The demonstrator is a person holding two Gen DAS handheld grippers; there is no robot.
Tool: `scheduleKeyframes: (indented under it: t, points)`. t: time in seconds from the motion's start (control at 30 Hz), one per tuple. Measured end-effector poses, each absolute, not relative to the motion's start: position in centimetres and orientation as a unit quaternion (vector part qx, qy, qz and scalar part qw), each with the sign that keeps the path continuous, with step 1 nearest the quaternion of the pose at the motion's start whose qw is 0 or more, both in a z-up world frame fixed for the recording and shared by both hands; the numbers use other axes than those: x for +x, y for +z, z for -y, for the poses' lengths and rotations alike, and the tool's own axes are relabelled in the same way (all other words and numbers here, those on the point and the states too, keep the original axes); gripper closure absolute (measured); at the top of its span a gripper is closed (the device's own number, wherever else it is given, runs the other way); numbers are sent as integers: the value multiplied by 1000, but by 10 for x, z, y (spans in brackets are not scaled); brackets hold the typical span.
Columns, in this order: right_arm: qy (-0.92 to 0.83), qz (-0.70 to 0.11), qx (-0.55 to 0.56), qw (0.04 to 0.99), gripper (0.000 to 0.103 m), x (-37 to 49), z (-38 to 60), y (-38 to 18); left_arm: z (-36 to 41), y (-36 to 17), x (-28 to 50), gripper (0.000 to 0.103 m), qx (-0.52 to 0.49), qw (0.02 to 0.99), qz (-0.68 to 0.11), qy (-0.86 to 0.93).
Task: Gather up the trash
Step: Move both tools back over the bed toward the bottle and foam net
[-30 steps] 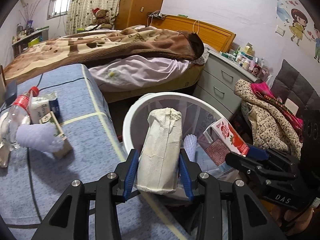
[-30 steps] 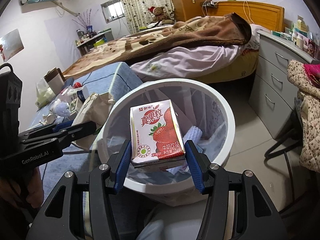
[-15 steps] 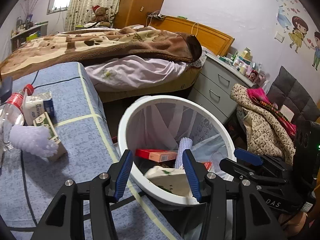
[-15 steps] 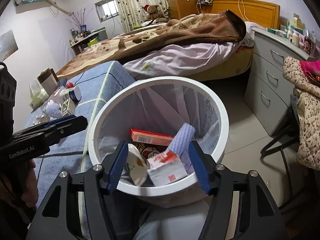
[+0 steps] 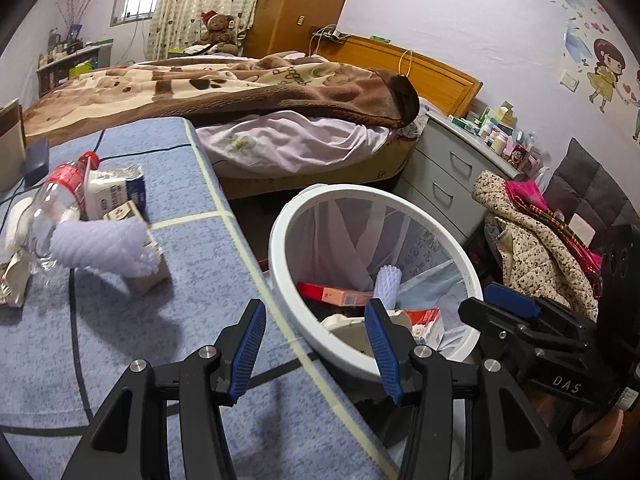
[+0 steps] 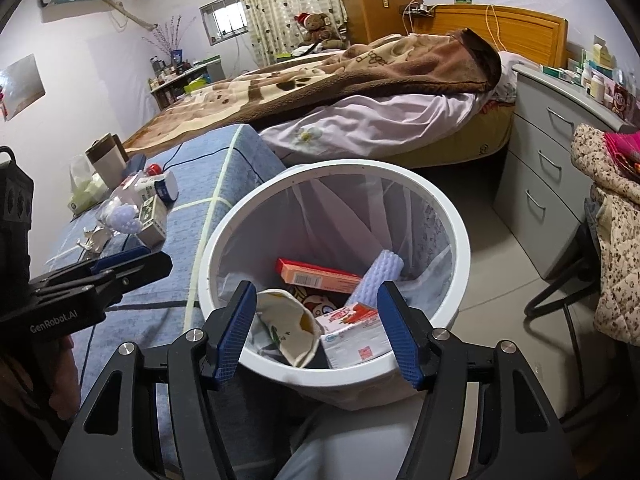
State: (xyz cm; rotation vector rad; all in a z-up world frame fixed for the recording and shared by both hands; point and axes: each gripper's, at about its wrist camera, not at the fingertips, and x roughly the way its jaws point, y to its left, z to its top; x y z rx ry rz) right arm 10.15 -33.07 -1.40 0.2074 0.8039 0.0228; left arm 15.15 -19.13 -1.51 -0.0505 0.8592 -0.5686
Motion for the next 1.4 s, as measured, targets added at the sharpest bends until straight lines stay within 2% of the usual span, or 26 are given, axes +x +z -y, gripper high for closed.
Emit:
scheduleKeyframes:
  t: [0.5, 1.13, 1.4]
  points:
    - [58, -380, 91, 919, 39, 94, 306, -4, 152, -16, 132, 52, -35, 881, -412, -232]
    - [148, -366, 54, 917, 39, 96, 246, 9, 62, -11, 90, 52, -54, 908, -394, -132]
    - [175, -361, 29, 916, 42, 112, 222, 14, 31, -6, 96, 52, -78, 912, -388, -107]
